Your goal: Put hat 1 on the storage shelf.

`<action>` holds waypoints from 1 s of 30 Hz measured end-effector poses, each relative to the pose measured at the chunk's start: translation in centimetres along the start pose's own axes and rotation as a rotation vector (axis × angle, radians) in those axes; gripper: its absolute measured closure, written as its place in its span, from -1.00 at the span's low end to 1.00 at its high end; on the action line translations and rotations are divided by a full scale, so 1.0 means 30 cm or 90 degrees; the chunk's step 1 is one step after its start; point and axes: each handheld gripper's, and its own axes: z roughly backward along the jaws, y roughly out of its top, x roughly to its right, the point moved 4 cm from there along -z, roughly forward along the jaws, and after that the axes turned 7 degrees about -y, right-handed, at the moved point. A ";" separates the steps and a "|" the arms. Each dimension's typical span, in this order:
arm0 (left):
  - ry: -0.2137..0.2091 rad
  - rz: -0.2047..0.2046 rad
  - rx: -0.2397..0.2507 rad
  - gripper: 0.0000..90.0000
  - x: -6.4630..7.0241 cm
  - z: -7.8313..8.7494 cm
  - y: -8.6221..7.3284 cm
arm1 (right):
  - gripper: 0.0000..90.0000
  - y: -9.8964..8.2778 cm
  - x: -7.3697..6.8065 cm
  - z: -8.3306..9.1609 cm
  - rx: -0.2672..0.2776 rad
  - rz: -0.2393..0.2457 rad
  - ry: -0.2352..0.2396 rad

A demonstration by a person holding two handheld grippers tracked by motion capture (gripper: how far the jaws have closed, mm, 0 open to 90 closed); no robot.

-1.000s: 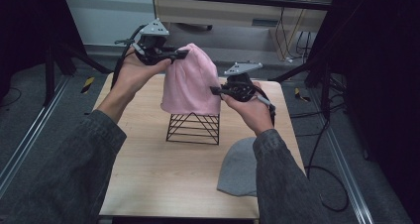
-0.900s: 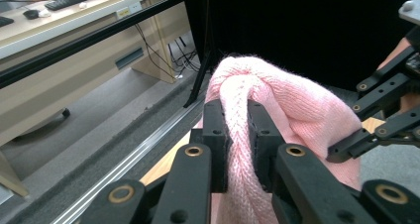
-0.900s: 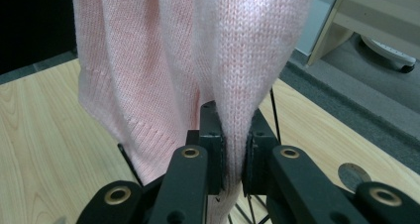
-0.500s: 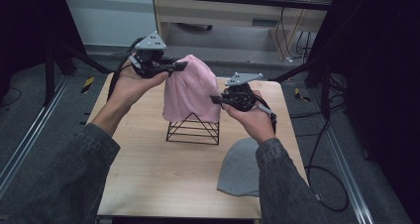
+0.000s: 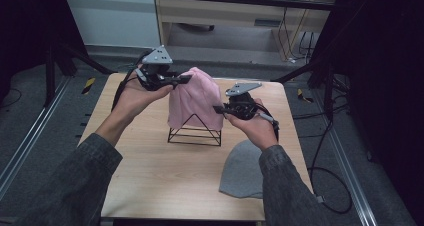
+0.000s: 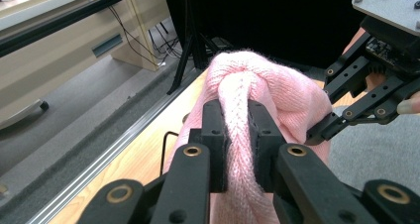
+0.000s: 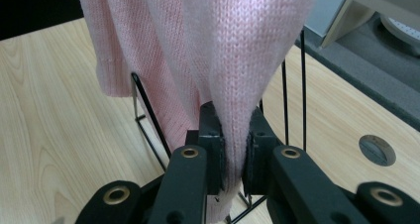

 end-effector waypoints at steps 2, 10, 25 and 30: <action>-0.002 0.000 -0.001 0.78 0.004 -0.006 -0.007 | 0.82 -0.005 -0.001 -0.002 -0.002 0.000 0.002; -0.015 0.002 -0.012 0.78 0.019 -0.024 -0.041 | 0.81 -0.041 -0.006 -0.024 -0.017 -0.002 0.006; -0.030 0.021 -0.013 0.77 0.049 -0.040 -0.127 | 0.80 -0.110 -0.014 -0.064 -0.037 -0.015 0.013; -0.035 0.025 -0.009 0.77 0.061 -0.047 -0.147 | 0.80 -0.129 -0.016 -0.074 -0.043 -0.015 0.015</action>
